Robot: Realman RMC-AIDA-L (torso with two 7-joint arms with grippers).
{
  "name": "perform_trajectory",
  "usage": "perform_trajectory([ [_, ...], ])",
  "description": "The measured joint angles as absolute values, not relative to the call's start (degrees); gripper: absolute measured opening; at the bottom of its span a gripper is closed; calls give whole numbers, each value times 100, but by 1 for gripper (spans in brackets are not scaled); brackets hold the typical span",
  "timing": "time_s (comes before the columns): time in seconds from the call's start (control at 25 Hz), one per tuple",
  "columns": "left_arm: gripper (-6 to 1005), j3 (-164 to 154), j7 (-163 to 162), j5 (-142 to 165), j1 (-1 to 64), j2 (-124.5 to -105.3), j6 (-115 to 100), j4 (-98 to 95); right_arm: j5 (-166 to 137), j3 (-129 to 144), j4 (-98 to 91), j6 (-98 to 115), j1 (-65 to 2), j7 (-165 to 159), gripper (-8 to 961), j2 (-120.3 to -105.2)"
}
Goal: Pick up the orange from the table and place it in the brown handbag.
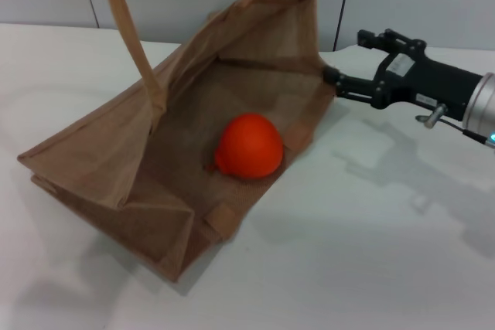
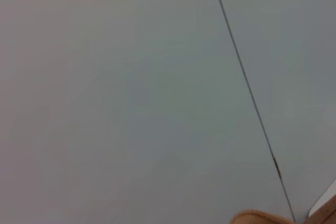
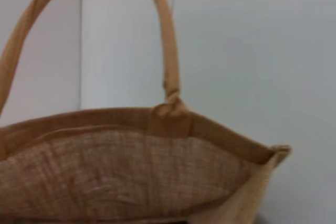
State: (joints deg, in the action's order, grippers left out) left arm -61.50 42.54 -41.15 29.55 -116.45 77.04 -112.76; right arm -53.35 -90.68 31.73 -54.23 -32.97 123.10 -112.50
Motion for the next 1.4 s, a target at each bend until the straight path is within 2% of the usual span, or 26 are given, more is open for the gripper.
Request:
perform_trajectory([
  [0.32,126,-6381,4313,-4091,2937,-11652,7558,-11136,-5340,-9517,3135,-5400,-3124,12311,886,-11240],
  [0.76,223,-7183,4548,-3910,2777,-11654,6850,-10626,-5781,-10344,3128,-5419,-2886,12280,886,-11275],
  [0.96,429,-7214,4437,-4103,2740,-11654,6450,-10360,-5785,-10464,3124,-5388,-2857,12279,886,-11291],
  [1.04,588,-7218,4410,-4303,2607,-11654,6092,-10237,-5785,-10628,3118,-5385,-2816,12293,886,-11326],
  [1.08,668,-7219,4412,-4392,2518,-11654,5900,-10182,-5785,-10765,3121,-5387,-2775,12339,886,-11376],
  [1.28,872,-7281,4880,-5398,1978,-11659,4574,-9615,-5757,-11402,3089,-5430,-2600,12851,886,-11581],
  [1.4,872,-7370,5626,-6325,1810,-11660,3922,-9038,-5640,-11704,2851,-5438,-2560,13110,886,-11602],
])
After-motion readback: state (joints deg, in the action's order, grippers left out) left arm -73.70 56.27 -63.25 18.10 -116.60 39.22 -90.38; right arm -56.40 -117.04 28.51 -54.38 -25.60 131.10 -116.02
